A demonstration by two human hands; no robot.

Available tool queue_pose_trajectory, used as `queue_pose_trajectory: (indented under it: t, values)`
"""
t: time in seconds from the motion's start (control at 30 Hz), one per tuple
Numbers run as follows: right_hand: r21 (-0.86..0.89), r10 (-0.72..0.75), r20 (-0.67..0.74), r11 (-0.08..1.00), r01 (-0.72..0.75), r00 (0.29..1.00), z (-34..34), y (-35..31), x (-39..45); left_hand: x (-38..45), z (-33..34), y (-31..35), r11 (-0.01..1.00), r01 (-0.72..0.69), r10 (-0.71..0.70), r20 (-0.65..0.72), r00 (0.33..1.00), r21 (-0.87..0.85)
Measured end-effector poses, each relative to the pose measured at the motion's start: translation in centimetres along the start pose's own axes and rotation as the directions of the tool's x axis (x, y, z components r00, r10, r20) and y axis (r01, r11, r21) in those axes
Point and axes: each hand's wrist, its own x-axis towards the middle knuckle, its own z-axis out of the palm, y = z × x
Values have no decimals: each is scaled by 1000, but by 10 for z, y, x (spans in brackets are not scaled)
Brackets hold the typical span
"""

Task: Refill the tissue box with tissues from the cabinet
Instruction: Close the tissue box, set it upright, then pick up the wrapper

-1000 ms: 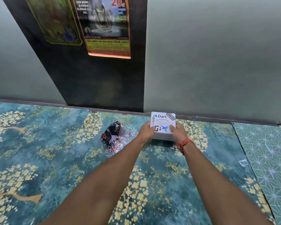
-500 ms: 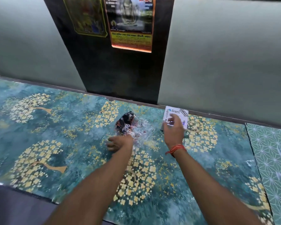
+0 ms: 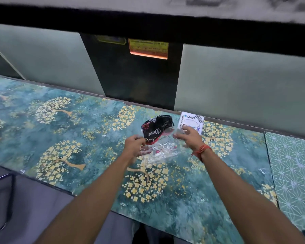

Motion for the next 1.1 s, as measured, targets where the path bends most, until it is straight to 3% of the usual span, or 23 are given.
queue_pose_trajectory:
  t: [0.17, 0.3, 0.4, 0.47, 0.6, 0.73, 0.77, 0.87, 0.93, 1.03, 1.1]
  values:
    - [190, -89, 118, 980, 65, 989, -14, 8, -36, -34, -16, -11, 998, -9, 5, 61, 998, 65]
    - [297, -23, 59, 955, 4, 998, -16, 29, -68, -54, -21, -21, 985, 64, -59, 35, 998, -159]
    - [412, 21, 13, 911, -25, 1000, -17, 43, -101, -81, -29, -30, 943, 203, -140, 240, 961, -264]
    - [439, 6, -1, 898, -5, 1000, -23, 51, -127, -96, -42, -38, 923, 305, -190, 413, 891, -233]
    - [357, -91, 82, 932, 56, 992, -27, 71, -189, -125, -53, -57, 931, 364, -303, 635, 711, 36]
    - [238, -86, 117, 970, 56, 989, -11, 101, -253, -187, -34, -99, 928, 173, -372, 809, 455, 329]
    - [228, -48, 93, 973, 26, 994, -7, 110, -267, -203, -29, -114, 924, 120, -378, 820, 430, 364]
    - [416, 127, -69, 905, -88, 989, 6, 136, -319, -228, -18, -164, 940, 111, -329, 774, 541, 322]
    - [594, 263, -51, 784, -182, 964, 16, 155, -360, -253, -12, -189, 945, 109, -305, 715, 630, 307]
    - [628, 268, 24, 746, -223, 963, 29, 190, -418, -288, 1, -218, 953, 94, -263, 634, 727, 288]
    - [594, 269, -65, 784, -180, 961, 32, 210, -442, -309, 12, -234, 958, 77, -241, 632, 736, 276]
